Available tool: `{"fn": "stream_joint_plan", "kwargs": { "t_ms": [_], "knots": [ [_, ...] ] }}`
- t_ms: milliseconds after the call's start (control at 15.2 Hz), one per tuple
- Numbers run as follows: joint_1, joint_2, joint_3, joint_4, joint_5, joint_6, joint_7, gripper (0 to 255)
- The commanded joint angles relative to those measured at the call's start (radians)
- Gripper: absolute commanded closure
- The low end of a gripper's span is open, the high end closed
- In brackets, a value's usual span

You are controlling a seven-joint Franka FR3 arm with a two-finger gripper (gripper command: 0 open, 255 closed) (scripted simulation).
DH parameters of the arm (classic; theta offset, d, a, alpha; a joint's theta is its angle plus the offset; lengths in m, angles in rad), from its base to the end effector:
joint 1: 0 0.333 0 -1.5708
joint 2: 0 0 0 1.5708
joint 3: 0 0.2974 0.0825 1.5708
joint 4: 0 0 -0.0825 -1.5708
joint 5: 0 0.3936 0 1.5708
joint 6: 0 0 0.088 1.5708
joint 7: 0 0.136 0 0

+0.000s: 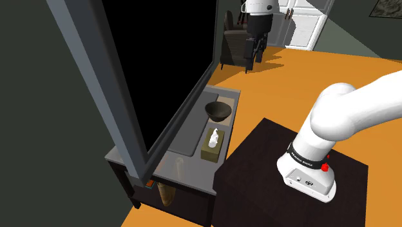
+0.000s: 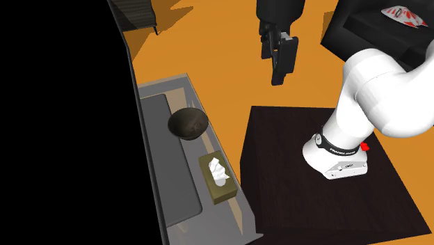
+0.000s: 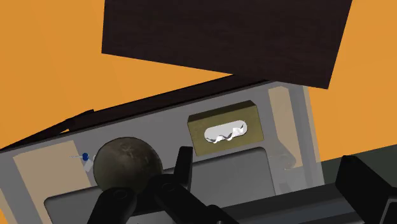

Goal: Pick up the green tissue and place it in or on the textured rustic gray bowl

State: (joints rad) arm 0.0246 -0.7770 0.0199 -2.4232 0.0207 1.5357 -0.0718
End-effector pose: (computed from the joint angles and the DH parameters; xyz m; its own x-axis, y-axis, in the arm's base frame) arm 0.3210 0.0178 0.5106 0.9879 0.1093 -0.1096 0.1084 -0.9940 -0.0146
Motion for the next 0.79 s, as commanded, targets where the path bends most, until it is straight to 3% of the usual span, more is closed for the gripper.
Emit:
{"fn": "stream_joint_plan", "kwargs": {
  "t_ms": [0, 726],
  "knots": [
    [0.0, 0.0, 0.0, 0.0, 0.0, 0.0, 0.0, 0],
    [-0.008, -0.024, -0.061, -0.408, 0.097, 0.488, -0.015, 0]
  ]
}}
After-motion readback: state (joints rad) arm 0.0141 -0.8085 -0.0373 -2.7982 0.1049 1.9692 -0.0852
